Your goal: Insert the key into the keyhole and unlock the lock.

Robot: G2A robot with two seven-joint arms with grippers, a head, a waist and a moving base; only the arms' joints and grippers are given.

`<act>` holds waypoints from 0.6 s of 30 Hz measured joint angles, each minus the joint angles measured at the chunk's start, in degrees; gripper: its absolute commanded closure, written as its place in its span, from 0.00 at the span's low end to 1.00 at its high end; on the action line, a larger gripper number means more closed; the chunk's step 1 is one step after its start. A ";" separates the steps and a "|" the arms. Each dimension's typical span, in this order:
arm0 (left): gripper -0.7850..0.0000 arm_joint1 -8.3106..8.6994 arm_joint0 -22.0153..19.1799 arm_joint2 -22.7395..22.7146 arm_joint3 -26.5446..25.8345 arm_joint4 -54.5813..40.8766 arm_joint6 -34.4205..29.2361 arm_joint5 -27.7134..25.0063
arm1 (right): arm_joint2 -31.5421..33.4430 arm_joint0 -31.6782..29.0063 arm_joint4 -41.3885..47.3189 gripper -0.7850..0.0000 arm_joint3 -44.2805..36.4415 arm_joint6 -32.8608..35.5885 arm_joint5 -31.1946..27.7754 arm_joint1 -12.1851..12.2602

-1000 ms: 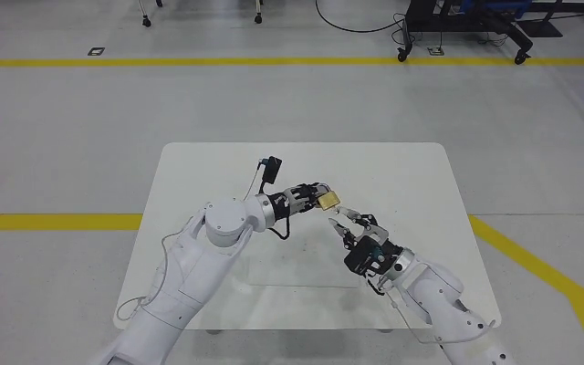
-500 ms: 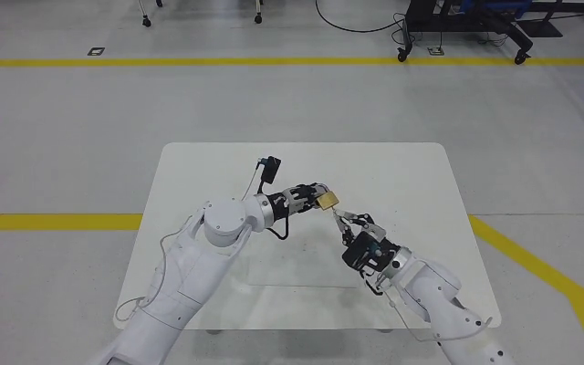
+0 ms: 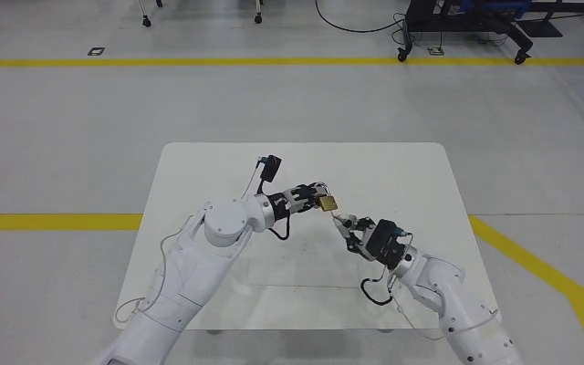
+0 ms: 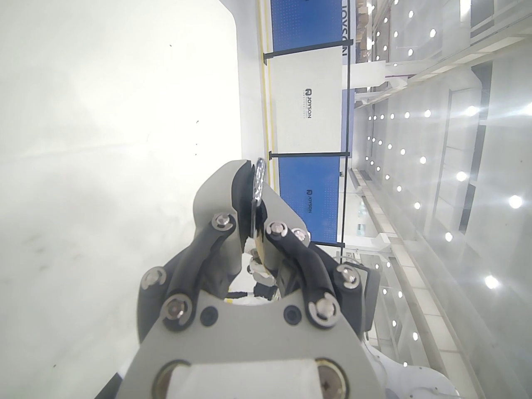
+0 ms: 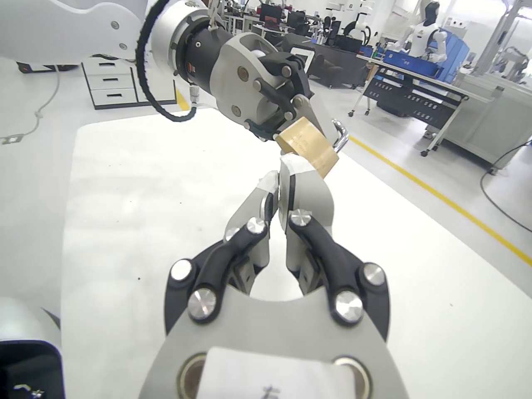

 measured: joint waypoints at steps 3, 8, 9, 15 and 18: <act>1.00 0.02 0.01 0.14 -0.23 0.72 0.07 0.22 | 0.59 0.16 2.29 1.00 0.37 1.20 -2.16 0.05; 1.00 0.01 0.01 0.26 -0.42 1.30 0.12 0.56 | 1.52 0.18 3.44 0.18 0.43 1.59 -2.79 0.09; 1.00 0.01 0.00 0.26 -0.42 1.43 0.12 0.63 | 1.73 0.13 2.81 0.00 0.19 1.31 -2.39 0.12; 1.00 0.23 -0.96 1.35 -0.92 6.37 -0.32 3.11 | 4.81 -2.64 -0.49 0.00 -1.67 -7.25 1.23 0.42; 1.00 0.48 -1.95 2.52 -0.89 10.31 -3.08 5.60 | 6.11 -3.54 -0.05 0.00 -1.76 -10.06 1.39 0.53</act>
